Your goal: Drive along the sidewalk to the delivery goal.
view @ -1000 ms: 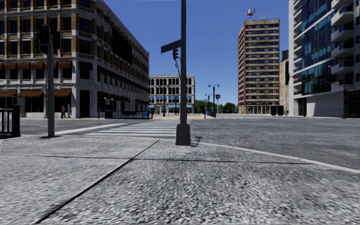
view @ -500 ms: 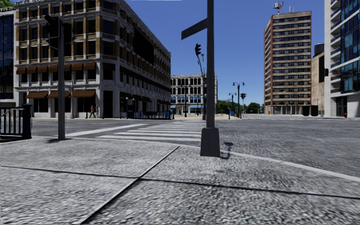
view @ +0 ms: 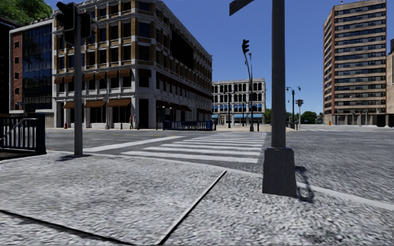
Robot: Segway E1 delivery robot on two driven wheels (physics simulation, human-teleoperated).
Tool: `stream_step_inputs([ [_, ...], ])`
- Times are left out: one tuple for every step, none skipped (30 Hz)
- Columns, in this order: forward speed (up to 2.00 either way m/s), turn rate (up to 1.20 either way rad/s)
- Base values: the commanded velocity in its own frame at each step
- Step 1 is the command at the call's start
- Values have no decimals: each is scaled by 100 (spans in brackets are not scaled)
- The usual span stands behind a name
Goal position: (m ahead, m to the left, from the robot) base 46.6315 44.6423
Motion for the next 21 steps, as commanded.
stream_step_inputs([
  [200,48],
  [200,48],
  [200,48],
  [200,48],
  [200,48],
  [200,48],
  [200,48],
  [200,48],
  [200,48],
  [200,48],
  [200,48],
  [200,48],
  [200,47],
  [200,47],
  [200,34],
  [200,0],
  [200,0],
  [200,0],
  [200,0],
  [200,0],
  [200,0],
])
